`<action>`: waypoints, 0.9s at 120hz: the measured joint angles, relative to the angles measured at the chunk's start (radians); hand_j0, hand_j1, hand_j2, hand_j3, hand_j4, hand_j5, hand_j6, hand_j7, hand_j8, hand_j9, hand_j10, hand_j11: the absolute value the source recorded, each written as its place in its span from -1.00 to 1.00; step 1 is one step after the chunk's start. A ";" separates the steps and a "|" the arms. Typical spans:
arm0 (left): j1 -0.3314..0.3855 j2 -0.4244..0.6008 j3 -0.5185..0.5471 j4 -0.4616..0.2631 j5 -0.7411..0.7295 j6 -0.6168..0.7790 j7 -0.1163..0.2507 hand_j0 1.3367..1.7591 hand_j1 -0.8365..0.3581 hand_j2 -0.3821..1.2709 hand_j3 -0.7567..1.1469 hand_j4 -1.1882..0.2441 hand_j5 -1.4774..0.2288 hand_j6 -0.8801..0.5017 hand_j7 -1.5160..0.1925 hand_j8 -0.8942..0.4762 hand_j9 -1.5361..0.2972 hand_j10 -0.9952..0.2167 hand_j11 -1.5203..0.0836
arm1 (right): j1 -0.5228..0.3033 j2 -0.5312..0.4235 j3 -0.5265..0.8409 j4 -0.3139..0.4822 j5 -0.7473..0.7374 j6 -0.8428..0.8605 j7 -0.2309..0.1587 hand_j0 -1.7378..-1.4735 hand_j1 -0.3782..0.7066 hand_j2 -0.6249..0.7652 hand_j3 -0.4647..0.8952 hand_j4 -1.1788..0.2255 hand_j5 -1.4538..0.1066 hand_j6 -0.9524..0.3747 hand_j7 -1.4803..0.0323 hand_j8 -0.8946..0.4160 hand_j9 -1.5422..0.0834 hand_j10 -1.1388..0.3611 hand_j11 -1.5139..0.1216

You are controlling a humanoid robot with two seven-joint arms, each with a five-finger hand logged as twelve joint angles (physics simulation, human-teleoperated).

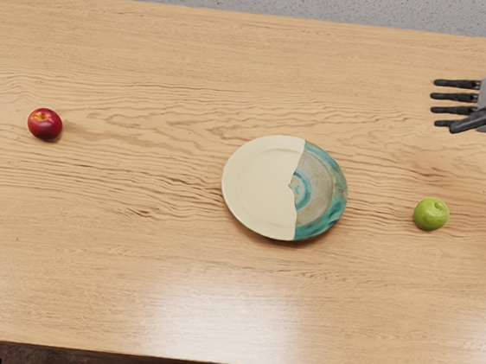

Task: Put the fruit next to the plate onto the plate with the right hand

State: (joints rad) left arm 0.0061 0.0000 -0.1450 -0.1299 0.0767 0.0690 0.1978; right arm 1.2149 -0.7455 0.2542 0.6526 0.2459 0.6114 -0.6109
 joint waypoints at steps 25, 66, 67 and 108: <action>0.002 0.000 0.000 0.000 0.000 0.000 0.000 0.52 0.98 -0.54 -0.21 0.66 0.73 0.27 0.77 0.30 0.68 0.64 0.90 | 0.004 -0.025 -0.010 0.029 -0.013 0.000 0.000 -0.40 -0.95 -0.10 -0.32 0.68 0.86 0.44 0.96 0.37 0.90 0.52 0.85; 0.001 0.000 0.001 0.001 0.000 0.000 0.000 0.52 0.98 -0.54 -0.21 0.66 0.73 0.27 0.77 0.30 0.68 0.64 0.90 | 0.486 0.119 -0.505 0.414 -0.244 -0.018 0.000 -0.40 -0.95 -0.10 -0.32 0.68 0.86 0.44 0.96 0.37 0.90 0.52 0.85; 0.001 0.000 0.001 0.001 0.000 0.000 0.000 0.52 0.98 -0.54 -0.21 0.66 0.73 0.27 0.77 0.30 0.68 0.64 0.90 | 0.501 0.125 -0.522 0.425 -0.248 -0.027 0.000 -0.40 -0.95 -0.10 -0.32 0.68 0.86 0.44 0.96 0.37 0.90 0.52 0.85; -0.002 0.000 0.002 0.001 0.000 0.000 0.000 0.52 0.98 -0.54 -0.20 0.66 0.73 0.27 0.77 0.30 0.68 0.64 0.90 | 0.654 0.309 -0.849 0.686 -0.525 -0.588 0.000 -0.40 -0.95 -0.10 -0.32 0.68 0.86 0.43 0.96 0.36 0.90 0.52 0.85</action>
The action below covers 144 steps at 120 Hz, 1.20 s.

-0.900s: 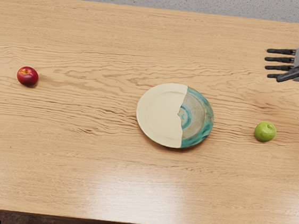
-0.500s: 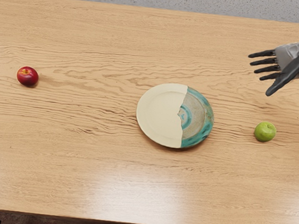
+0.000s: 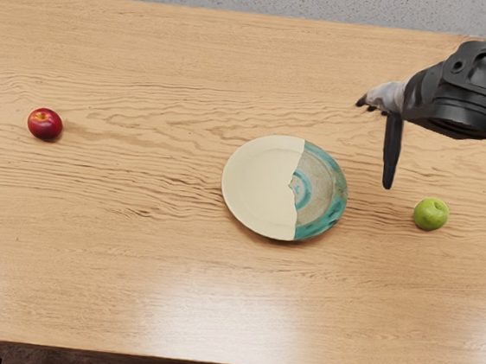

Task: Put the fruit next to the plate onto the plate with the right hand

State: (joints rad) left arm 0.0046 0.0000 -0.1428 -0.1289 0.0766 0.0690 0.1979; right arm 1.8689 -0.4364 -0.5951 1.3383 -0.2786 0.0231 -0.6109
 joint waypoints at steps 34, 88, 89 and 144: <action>0.000 0.000 -0.001 -0.001 0.000 0.000 0.000 0.52 0.98 -0.54 -0.20 0.66 0.73 0.27 0.77 0.30 0.68 0.64 0.90 | -0.105 -0.216 -0.016 0.292 -0.209 -0.255 0.000 -0.40 -0.92 -0.10 -0.32 0.66 0.85 0.42 0.94 0.35 0.88 0.50 0.83; 0.009 0.000 -0.004 -0.002 0.000 0.000 0.000 0.52 0.98 -0.54 -0.21 0.66 0.73 0.27 0.77 0.30 0.68 0.64 0.90 | -0.350 -0.355 -0.021 0.392 -0.486 -0.579 0.000 -0.40 -0.64 -0.14 -0.32 0.48 0.63 0.22 0.71 0.15 0.67 0.33 0.63; 0.009 0.000 -0.004 -0.002 0.000 0.000 0.000 0.52 0.98 -0.54 -0.21 0.66 0.73 0.27 0.77 0.30 0.68 0.64 0.90 | -0.353 -0.356 -0.021 0.393 -0.490 -0.583 0.000 -0.40 -0.63 -0.14 -0.32 0.47 0.62 0.21 0.71 0.14 0.66 0.32 0.62; -0.034 0.000 0.018 -0.005 0.000 0.000 0.000 0.52 0.98 -0.54 -0.21 0.66 0.73 0.27 0.77 0.30 0.68 0.64 0.90 | -0.440 -0.365 -0.017 0.344 -0.638 -0.634 0.000 -0.40 -0.46 -0.16 -0.32 0.36 0.50 0.10 0.58 0.03 0.55 0.22 0.50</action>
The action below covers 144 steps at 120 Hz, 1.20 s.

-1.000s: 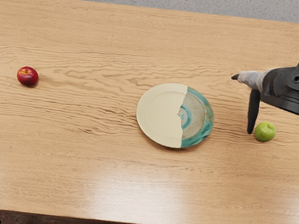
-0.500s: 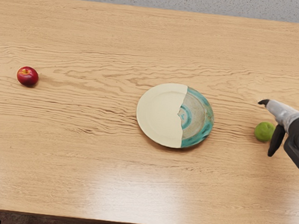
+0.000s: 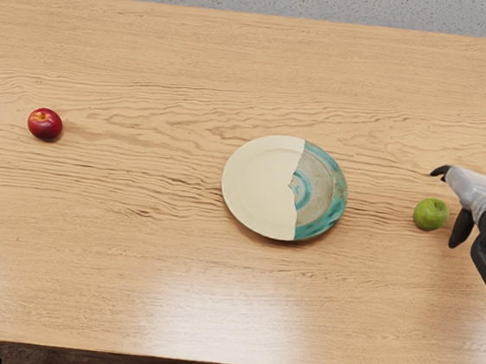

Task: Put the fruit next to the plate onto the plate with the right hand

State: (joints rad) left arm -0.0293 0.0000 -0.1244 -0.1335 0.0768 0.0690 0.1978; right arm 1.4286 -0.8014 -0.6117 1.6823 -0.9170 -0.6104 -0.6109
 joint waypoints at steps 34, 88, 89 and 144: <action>-0.007 0.000 0.004 -0.013 0.000 0.000 0.000 0.52 0.98 -0.54 -0.21 0.66 0.73 0.27 0.77 0.30 0.68 0.64 0.90 | -0.047 0.040 0.001 -0.078 -0.035 -0.001 0.000 -0.40 -0.42 -0.17 -0.32 0.34 0.47 0.07 0.55 0.00 0.52 0.20 0.47; 0.000 0.000 0.002 -0.020 0.000 0.000 0.000 0.52 0.98 -0.54 -0.21 0.66 0.73 0.27 0.77 0.30 0.68 0.64 0.90 | -0.065 0.116 0.003 -0.107 -0.036 -0.001 0.000 -0.40 -0.11 -0.21 -0.32 0.13 0.23 -0.14 0.30 -0.22 0.29 0.01 0.25; 0.000 0.000 0.002 -0.020 0.000 0.000 0.000 0.52 0.98 -0.54 -0.21 0.66 0.73 0.27 0.77 0.30 0.68 0.64 0.90 | -0.066 0.117 0.003 -0.107 -0.036 -0.001 0.000 -0.40 -0.11 -0.21 -0.32 0.13 0.23 -0.14 0.30 -0.22 0.29 0.01 0.24; 0.005 0.000 0.001 -0.021 0.000 0.000 0.000 0.52 0.98 -0.54 -0.20 0.66 0.73 0.27 0.77 0.30 0.68 0.64 0.90 | -0.077 0.134 0.003 -0.111 -0.037 -0.001 -0.001 -0.39 0.07 -0.24 -0.32 0.00 0.07 -0.29 0.14 -0.30 0.13 -0.12 0.09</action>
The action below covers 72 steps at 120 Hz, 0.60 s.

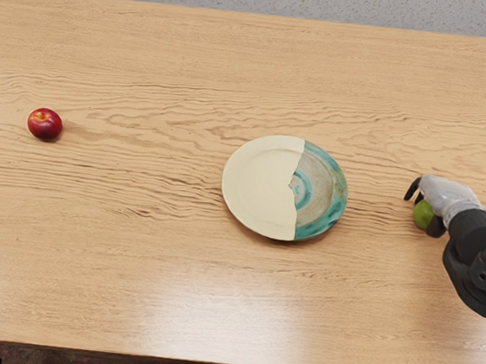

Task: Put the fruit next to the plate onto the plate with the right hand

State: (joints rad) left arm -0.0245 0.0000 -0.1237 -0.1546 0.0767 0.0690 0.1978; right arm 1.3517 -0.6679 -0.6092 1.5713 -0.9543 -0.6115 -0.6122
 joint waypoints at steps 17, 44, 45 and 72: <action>0.000 0.000 0.001 0.000 0.000 0.000 0.000 0.52 0.98 -0.54 -0.20 0.66 0.73 0.27 0.77 0.30 0.68 0.64 0.90 | -0.001 0.004 0.000 -0.003 0.001 -0.001 0.000 -0.38 0.11 -0.18 -0.32 -0.07 0.01 -0.31 0.07 -0.26 0.06 -0.17 0.03; 0.000 0.000 0.001 0.000 0.000 0.000 0.000 0.52 0.98 -0.54 -0.20 0.66 0.73 0.27 0.77 0.30 0.68 0.64 0.90 | 0.007 0.021 0.000 -0.001 0.004 0.000 0.001 -0.37 0.16 0.02 -0.32 -0.16 -0.10 -0.34 -0.04 -0.27 -0.04 -0.23 -0.08; 0.000 0.000 0.001 0.000 0.000 0.000 0.000 0.52 0.98 -0.54 -0.20 0.66 0.73 0.27 0.77 0.30 0.68 0.64 0.90 | 0.009 0.021 0.000 -0.001 0.004 0.000 0.001 -0.37 0.16 0.03 -0.32 -0.16 -0.10 -0.35 -0.04 -0.27 -0.04 -0.24 -0.08; -0.001 0.000 0.001 0.001 0.000 0.000 0.000 0.52 0.98 -0.54 -0.21 0.66 0.73 0.27 0.77 0.30 0.68 0.64 0.90 | 0.061 0.013 0.000 0.026 0.010 0.001 0.001 -0.38 0.14 0.11 -0.32 -0.17 -0.14 -0.41 -0.07 -0.33 -0.07 -0.27 -0.11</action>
State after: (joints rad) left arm -0.0259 0.0000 -0.1224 -0.1537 0.0767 0.0690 0.1979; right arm 1.4130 -0.6549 -0.6089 1.5975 -0.9447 -0.6106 -0.6109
